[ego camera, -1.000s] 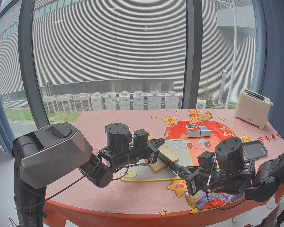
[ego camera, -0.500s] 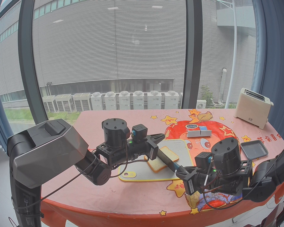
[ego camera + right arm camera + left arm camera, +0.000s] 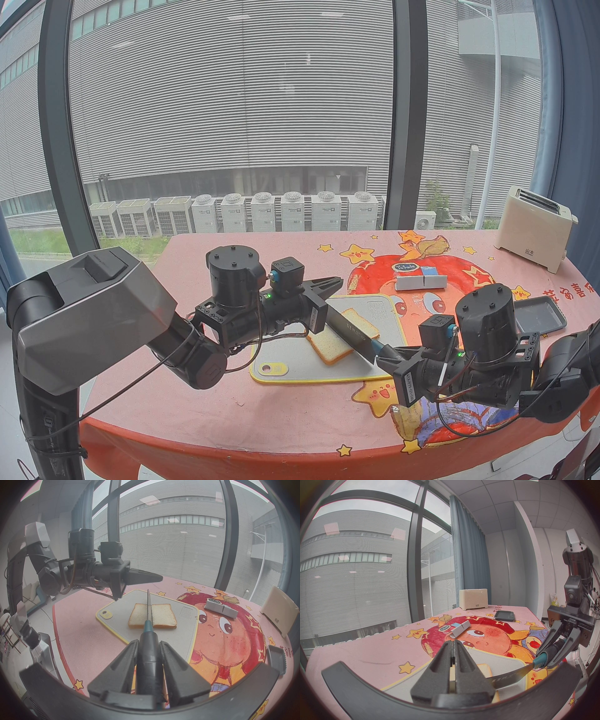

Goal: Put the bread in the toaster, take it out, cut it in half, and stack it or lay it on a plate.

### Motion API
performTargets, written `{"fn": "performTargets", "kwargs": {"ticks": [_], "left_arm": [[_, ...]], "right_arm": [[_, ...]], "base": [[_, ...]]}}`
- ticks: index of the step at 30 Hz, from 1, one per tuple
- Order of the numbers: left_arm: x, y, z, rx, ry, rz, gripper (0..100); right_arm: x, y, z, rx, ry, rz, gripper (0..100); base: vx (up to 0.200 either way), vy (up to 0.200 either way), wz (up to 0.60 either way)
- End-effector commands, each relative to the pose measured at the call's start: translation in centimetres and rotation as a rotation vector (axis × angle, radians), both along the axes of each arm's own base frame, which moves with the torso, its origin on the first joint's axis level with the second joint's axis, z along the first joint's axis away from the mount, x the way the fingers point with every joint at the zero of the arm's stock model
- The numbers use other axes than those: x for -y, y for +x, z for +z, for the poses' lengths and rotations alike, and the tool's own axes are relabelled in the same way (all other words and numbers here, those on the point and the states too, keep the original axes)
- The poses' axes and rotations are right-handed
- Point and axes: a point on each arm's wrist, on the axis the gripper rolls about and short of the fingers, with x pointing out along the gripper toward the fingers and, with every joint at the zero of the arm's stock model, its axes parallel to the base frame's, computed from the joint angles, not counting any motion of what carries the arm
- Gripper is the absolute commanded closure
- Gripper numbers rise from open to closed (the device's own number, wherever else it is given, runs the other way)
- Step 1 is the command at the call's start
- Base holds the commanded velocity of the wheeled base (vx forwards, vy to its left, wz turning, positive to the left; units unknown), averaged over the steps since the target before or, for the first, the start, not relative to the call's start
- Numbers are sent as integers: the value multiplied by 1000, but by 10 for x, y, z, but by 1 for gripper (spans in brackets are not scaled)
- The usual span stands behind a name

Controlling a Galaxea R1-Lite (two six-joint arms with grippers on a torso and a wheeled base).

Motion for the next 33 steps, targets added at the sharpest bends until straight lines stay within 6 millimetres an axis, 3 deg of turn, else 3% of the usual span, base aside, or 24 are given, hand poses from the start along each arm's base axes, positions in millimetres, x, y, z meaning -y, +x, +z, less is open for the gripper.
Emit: {"fn": "performTargets", "kwargs": {"ticks": [1,11,21,25,33], "left_arm": [[-8,-1,11,18,-12,14,100],[-9,-2,10,14,-8,14,100],[-13,-10,19,21,-12,14,100],[-16,-14,32,44,-26,14,100],[-19,-16,32,41,-21,19,100]], "right_arm": [[2,1,3,9,7,-8,100],[3,1,6,17,14,-11,100],[3,0,5,14,10,-10,100],[4,0,6,19,14,-10,100],[3,0,7,20,15,-10,100]], "base": [[0,0,0],[0,0,0],[0,0,0],[0,0,0],[0,0,0]]}}
